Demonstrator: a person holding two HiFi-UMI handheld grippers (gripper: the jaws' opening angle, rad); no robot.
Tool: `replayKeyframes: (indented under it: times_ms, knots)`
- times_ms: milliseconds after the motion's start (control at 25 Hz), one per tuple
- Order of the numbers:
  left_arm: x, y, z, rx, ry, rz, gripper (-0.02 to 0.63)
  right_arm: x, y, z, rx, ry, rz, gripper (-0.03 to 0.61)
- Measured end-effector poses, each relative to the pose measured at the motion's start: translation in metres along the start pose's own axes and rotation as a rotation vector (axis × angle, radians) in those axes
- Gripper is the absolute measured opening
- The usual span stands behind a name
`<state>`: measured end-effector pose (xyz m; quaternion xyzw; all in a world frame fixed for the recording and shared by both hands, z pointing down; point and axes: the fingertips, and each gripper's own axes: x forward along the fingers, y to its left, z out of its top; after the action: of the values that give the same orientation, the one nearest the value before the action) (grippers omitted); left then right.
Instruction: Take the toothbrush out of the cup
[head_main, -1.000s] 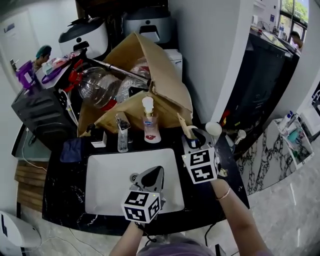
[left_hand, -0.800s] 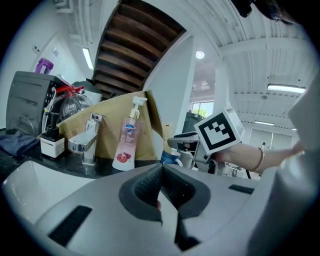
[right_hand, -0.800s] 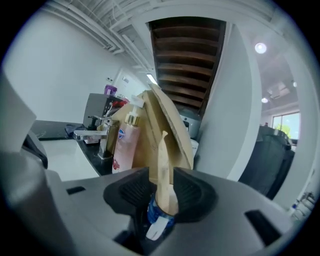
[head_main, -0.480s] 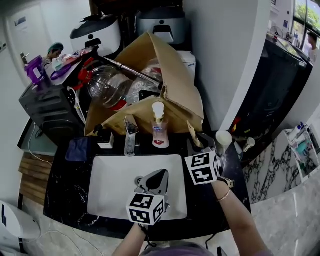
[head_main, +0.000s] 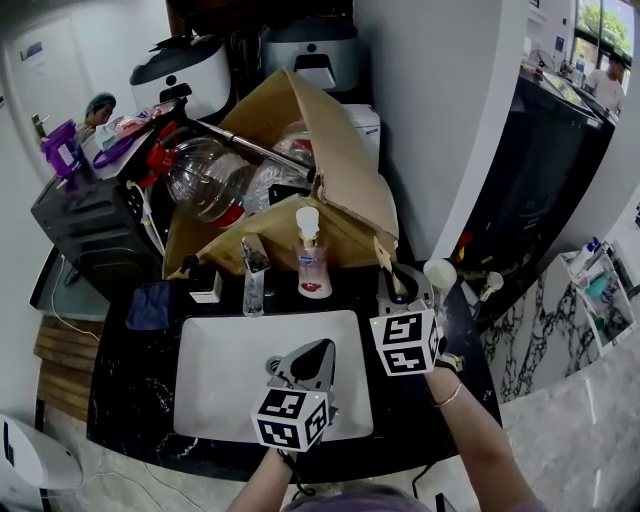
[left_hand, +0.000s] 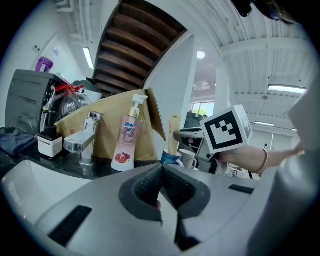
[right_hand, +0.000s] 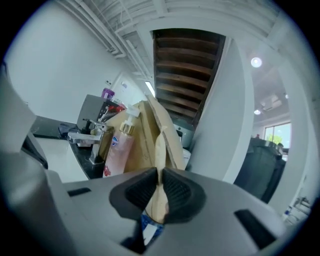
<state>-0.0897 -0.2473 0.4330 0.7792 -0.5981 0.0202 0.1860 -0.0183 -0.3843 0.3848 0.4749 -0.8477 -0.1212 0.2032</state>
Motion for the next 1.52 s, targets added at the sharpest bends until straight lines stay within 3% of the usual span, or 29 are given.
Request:
replayKeyframes:
  times_ms: [480,760,1000,1280,1520]
  knots:
    - [-0.016,-0.020,0.004,0.020,-0.021,-0.075,0.000,-0.088,-0.023,0.075,-0.011,-0.226,-0.143,0.041]
    - [-0.024,-0.050,0.005,0.054,-0.024,-0.179,0.000,-0.160,-0.044,0.088,0.012,-0.247,-0.238,0.041]
    - [-0.031,-0.078,-0.005,0.071,-0.004,-0.277,0.000,-0.215,-0.059,0.068,0.012,-0.186,-0.348,0.041]
    - [-0.036,-0.116,-0.023,0.075,0.037,-0.396,0.000,-0.272,-0.077,0.013,0.031,-0.035,-0.483,0.041]
    - [-0.032,-0.138,-0.044,0.067,0.085,-0.455,0.000,-0.289,-0.080,-0.041,0.021,0.109,-0.523,0.041]
